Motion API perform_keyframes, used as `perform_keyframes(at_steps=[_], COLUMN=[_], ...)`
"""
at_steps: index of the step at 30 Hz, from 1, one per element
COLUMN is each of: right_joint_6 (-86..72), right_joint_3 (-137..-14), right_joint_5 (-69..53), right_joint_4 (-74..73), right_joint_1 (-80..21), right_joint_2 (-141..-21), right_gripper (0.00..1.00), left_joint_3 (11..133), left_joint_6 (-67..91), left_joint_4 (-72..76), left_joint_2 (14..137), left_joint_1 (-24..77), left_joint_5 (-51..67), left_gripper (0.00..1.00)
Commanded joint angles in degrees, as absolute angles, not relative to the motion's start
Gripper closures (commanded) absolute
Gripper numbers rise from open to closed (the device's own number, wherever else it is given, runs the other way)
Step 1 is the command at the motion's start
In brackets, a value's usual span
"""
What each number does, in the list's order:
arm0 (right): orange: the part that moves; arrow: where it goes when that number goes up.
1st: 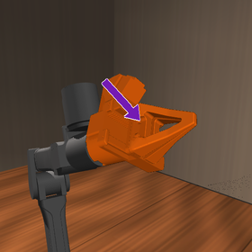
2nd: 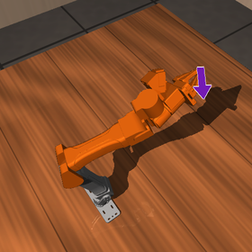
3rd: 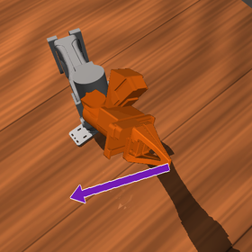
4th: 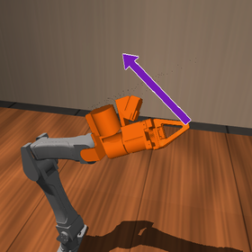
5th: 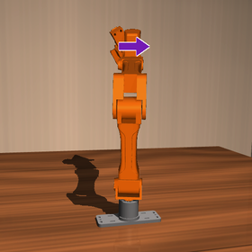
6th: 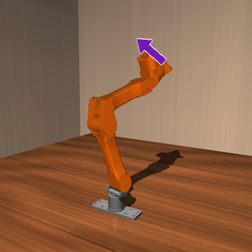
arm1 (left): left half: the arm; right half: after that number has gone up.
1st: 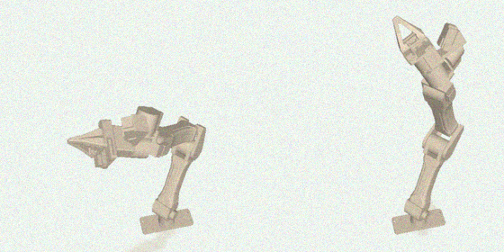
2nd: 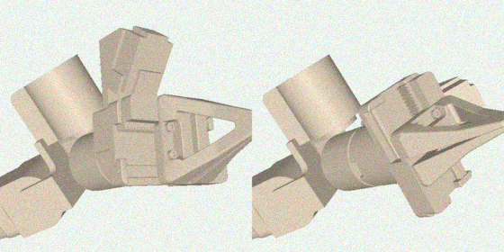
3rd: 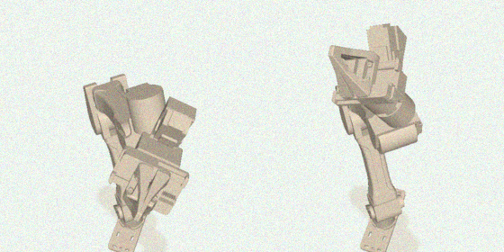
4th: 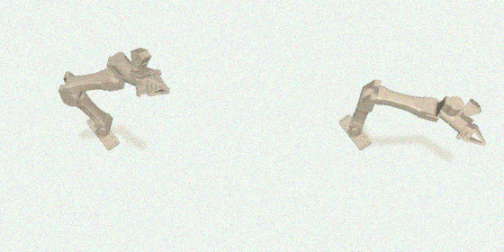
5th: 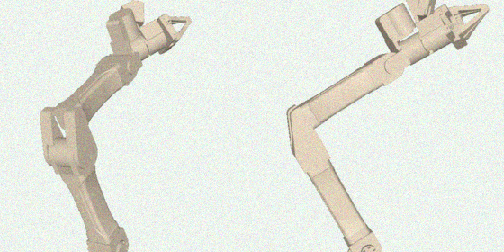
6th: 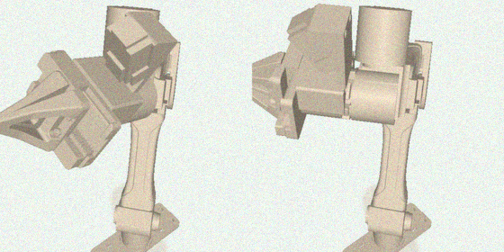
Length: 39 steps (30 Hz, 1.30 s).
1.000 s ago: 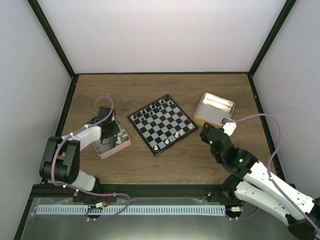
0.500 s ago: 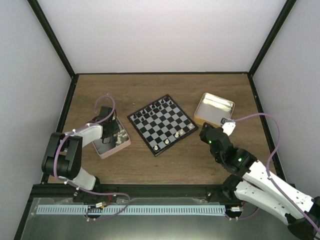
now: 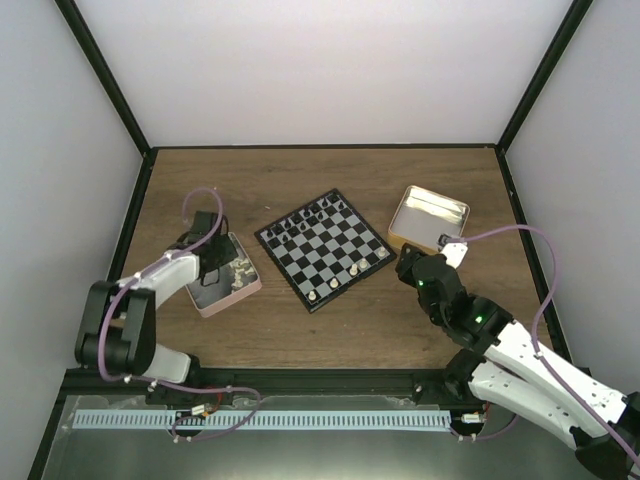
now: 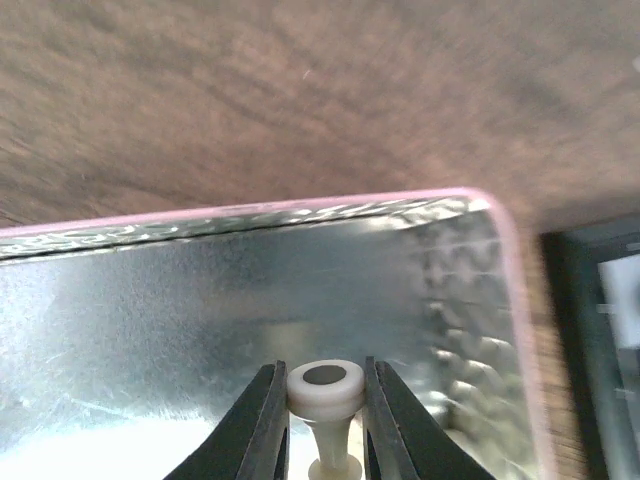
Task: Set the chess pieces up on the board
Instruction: Pick up the chess piece from the storage box, then place the chess piece on the chessboard.
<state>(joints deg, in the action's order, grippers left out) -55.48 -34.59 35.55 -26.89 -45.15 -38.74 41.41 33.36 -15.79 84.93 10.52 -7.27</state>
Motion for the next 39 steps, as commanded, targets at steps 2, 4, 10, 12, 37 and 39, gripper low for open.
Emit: perform_keyframes(at_steps=[2,4,10,12,37,39], right_joint_6=[-47.6,-44.3,-38.7,-38.5,-42.2,-42.3], right_joint_3=[-31.9,-30.1,-27.5,-27.8,-47.2,-48.3], right_joint_5=[28.5,23.2,9.4,6.1,-19.7,-19.8], right_joint_4=[-15.8,-9.7,4.9,8.3,14.3,13.6], right_joint_1=[-45.3,-45.3,-45.3,-45.3,-45.5,-45.5], right_joint_2=[-39.1,-39.0,-41.3,-43.4,-79.7,-81.0], right_gripper=[0.45,0.45,0.41,0.38,0.41,0.44], left_joint_3=[38.6,37.0,34.4,33.6,26.5,26.4], left_joint_6=[41.1,45.0,58.0,62.4,100.9,100.8], left_joint_4=[-12.6,-9.9,-4.9,-2.8,35.8,35.6], left_joint_2=[72.5,67.8,59.7,58.5,71.7,72.0], left_joint_1=[10.4,10.5,11.9,12.5,27.9,28.5], left_joint_5=[-1.8,1.3,10.3,13.0,22.6,21.7], left_gripper=[0.85,0.84,0.85,0.85,0.86,0.86])
